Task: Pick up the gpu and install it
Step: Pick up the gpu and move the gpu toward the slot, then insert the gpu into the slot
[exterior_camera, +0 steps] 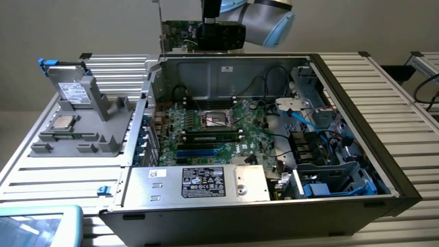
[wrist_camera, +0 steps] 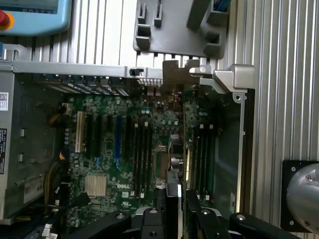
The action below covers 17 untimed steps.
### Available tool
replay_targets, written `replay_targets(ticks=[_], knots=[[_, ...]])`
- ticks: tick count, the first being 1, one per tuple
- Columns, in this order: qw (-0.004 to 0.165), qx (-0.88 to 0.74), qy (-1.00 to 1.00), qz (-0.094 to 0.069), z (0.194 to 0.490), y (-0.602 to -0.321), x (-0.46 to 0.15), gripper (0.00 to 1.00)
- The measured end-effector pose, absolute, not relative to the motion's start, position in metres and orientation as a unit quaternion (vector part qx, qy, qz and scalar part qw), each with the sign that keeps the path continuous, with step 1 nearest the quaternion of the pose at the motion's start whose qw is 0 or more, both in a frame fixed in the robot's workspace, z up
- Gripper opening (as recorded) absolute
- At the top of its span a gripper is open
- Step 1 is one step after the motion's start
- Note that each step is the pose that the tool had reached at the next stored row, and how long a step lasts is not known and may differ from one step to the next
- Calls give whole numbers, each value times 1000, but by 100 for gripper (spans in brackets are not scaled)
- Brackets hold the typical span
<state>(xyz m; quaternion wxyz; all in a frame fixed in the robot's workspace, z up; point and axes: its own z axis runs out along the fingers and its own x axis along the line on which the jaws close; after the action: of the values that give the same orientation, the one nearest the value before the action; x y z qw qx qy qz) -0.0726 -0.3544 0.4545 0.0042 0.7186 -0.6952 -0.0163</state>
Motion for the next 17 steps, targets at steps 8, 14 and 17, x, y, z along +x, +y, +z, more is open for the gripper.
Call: replay_targets(ticks=[8, 14, 17], knots=[[4, 719, -695, -16, 454, -354, -70, 27], [4, 719, -695, -16, 454, -354, -70, 27], [4, 718, -695, -16, 453, -354, -70, 27]])
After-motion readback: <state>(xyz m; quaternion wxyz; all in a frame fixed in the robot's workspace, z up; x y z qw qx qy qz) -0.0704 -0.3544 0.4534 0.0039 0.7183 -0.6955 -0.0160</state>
